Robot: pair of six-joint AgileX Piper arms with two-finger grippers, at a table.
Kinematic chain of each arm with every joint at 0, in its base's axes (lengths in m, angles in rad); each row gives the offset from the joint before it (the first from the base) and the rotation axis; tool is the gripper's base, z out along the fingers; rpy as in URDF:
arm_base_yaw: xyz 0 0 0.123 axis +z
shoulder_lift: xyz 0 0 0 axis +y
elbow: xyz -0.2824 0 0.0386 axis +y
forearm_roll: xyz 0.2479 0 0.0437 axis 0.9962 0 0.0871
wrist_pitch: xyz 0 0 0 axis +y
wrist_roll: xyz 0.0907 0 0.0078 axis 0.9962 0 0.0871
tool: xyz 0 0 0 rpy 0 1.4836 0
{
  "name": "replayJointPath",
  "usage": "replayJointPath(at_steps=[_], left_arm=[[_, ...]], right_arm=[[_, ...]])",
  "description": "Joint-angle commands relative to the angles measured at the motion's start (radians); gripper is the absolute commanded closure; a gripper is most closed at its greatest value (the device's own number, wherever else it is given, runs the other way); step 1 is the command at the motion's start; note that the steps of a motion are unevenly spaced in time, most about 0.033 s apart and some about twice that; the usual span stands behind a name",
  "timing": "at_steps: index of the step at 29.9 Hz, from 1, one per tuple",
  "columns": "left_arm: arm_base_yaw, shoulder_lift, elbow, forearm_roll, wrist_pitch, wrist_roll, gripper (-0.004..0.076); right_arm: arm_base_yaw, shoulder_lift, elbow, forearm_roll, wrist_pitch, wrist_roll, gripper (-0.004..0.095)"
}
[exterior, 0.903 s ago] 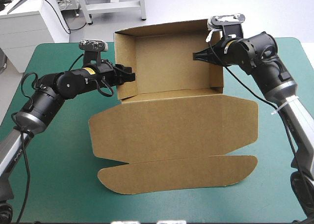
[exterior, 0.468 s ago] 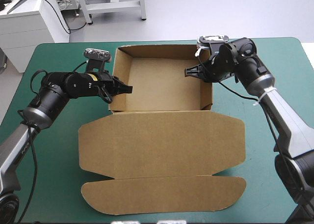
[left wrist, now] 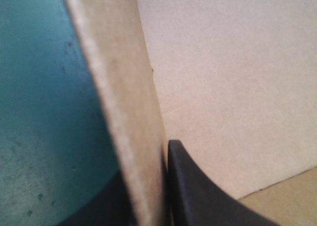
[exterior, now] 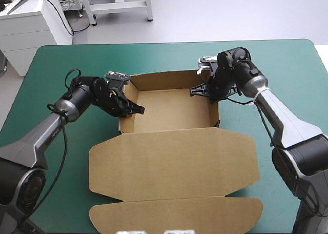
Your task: Fold the box
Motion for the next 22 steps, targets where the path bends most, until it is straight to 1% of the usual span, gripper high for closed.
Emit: replayJointPath(at_steps=[1,5,8,12,14,16,18,21,22], left_arm=[[-0.026,-0.025,-0.041,-0.125,-0.004,0.049,0.0713],[-0.026,-0.010,-0.041,-0.125,0.000,0.049,0.0713],[-0.026,-0.009,-0.041,-0.125,0.005,0.049,0.0713],[-0.026,-0.009,-0.041,-0.121,0.006,0.051,0.0713],[-0.026,-0.009,-0.041,-0.121,0.017,0.056,0.0702],[-0.024,-0.009,-0.041,-0.121,0.029,0.058,0.0664],[-0.024,-0.009,-0.041,-0.119,0.034,0.059,0.0594],[-0.024,-0.009,-0.042,-0.119,0.036,0.062,0.0423],[-0.024,-0.009,-0.044,-0.119,0.038,0.062,0.0356]], right_arm=[[0.007,-0.024,-0.026,0.071,-0.067,-0.046,0.0922],[0.007,0.008,-0.026,0.077,-0.054,-0.046,0.0921],[0.007,0.039,-0.026,0.123,-0.030,-0.080,0.0921],[0.007,0.079,-0.026,0.153,-0.001,-0.085,0.0920],[0.007,0.091,-0.026,0.151,0.010,-0.097,0.0900],[0.007,0.095,-0.026,0.145,0.012,-0.111,0.0829],[0.007,0.095,-0.028,0.138,0.012,-0.123,0.0710],[0.007,0.095,-0.028,0.136,0.012,-0.134,0.0450],[0.007,0.095,-0.028,0.136,0.014,-0.134,0.0345]])
